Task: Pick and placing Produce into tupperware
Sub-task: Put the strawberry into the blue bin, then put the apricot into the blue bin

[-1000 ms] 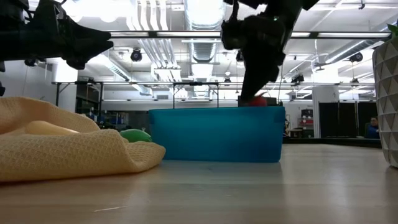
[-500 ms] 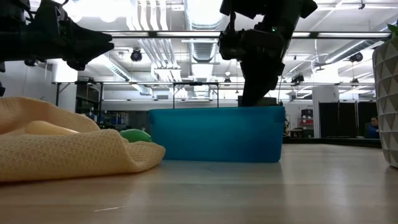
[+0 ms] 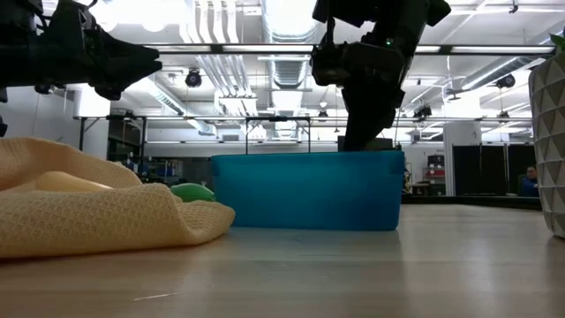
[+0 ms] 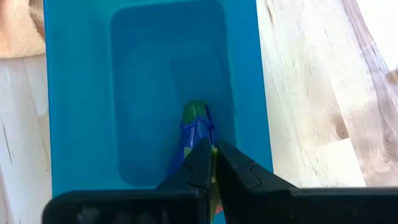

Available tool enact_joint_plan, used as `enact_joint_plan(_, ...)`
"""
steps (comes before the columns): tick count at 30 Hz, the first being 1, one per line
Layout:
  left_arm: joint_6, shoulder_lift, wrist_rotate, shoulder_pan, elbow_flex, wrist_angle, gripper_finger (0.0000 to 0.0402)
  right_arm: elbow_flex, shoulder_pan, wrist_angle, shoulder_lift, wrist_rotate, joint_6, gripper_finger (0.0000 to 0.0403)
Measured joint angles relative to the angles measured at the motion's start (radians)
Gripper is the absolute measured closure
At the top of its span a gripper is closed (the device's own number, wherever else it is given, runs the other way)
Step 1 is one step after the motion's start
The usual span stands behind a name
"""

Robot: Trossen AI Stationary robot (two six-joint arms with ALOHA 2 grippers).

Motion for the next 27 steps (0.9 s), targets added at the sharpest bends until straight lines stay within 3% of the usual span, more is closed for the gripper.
enact_joint_plan(10, 0.000, 0.000, 0.000, 0.000, 0.000, 0.000, 0.0218, 0.000, 0.000, 0.000, 0.000, -0.009, 0.000, 0.0389)
enact_joint_plan(27, 0.001, 0.001, 0.000, 0.000, 0.000, 0.000, 0.0218, 0.004, -0.004, 0.030, -0.007, -0.001, -0.007, 0.0314)
